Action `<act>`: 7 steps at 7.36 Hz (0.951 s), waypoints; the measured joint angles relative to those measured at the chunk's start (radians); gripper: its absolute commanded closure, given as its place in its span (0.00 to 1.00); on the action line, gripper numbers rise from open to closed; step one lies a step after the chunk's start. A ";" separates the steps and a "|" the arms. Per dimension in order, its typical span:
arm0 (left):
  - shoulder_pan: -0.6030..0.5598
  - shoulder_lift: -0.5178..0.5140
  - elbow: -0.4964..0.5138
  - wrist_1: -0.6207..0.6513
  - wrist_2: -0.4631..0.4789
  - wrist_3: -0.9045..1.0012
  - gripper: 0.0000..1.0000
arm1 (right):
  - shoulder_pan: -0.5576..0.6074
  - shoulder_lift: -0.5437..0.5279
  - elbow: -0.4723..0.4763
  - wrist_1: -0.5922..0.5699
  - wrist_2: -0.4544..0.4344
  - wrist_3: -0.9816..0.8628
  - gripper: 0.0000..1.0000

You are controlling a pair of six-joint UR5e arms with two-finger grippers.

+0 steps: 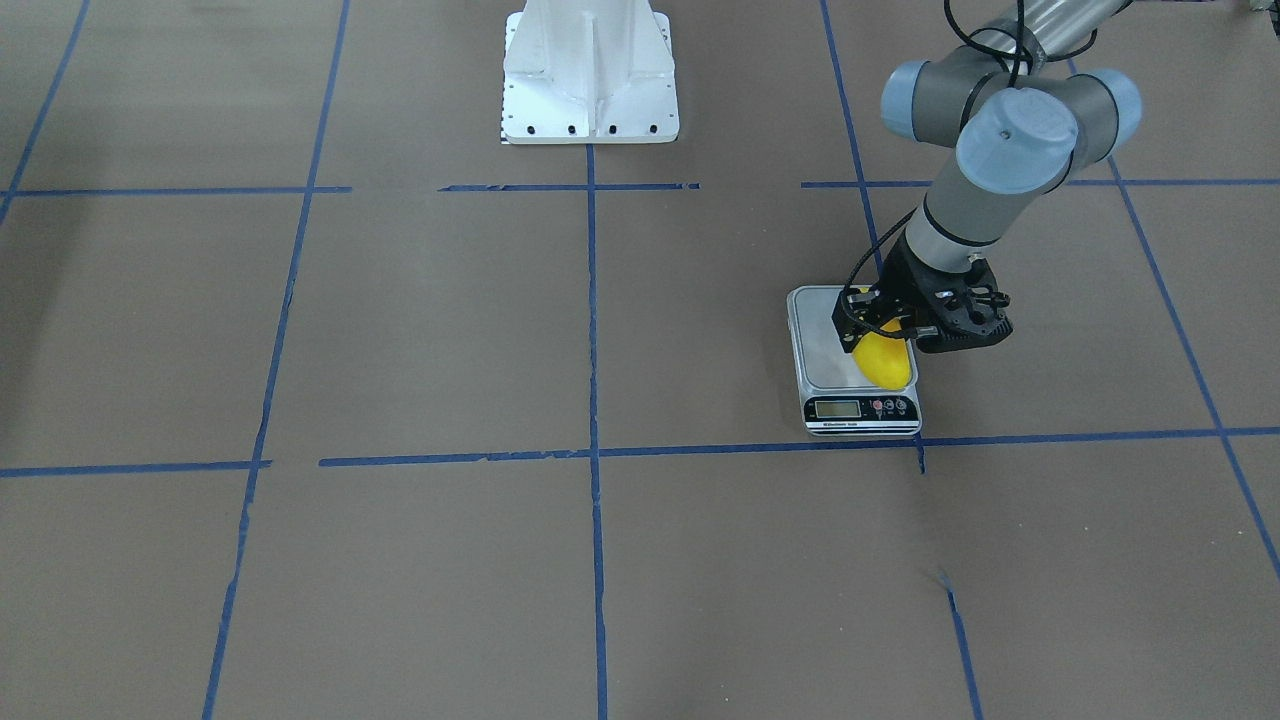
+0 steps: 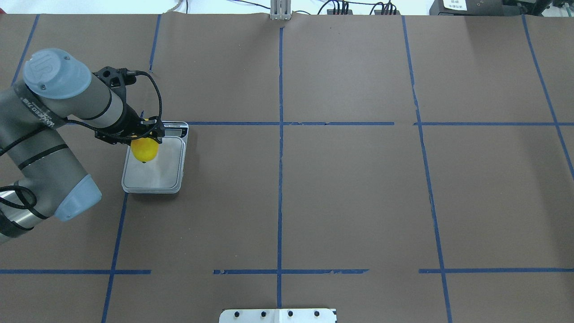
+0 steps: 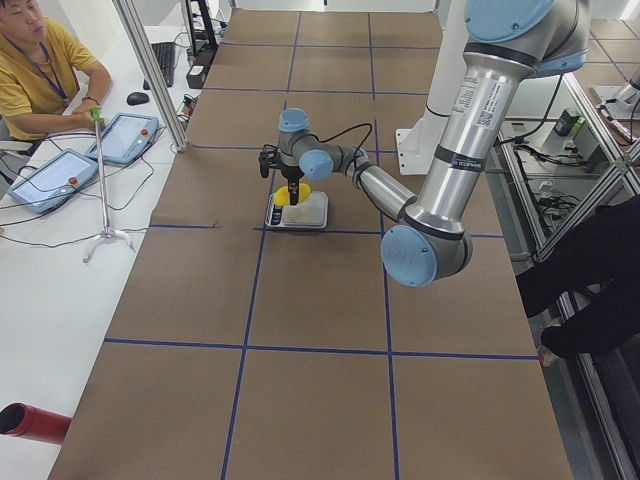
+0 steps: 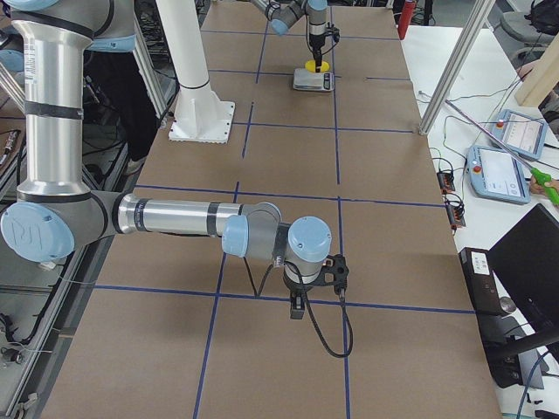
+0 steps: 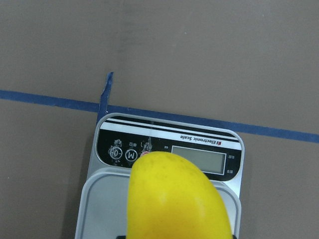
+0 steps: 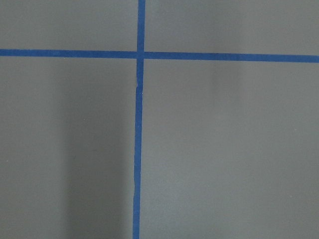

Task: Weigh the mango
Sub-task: 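Carry the mango with the left gripper over the scale and lower it onto the pan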

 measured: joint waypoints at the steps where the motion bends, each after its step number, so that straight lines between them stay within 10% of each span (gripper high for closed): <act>1: 0.004 0.001 0.006 0.001 0.011 -0.001 1.00 | 0.000 0.000 0.000 0.000 0.000 0.000 0.00; 5: 0.023 0.002 0.016 0.002 0.018 -0.001 0.39 | 0.000 0.000 0.000 0.000 0.001 0.000 0.00; 7: 0.030 0.002 0.016 0.003 0.018 -0.001 0.25 | 0.000 0.000 0.000 0.000 0.000 0.000 0.00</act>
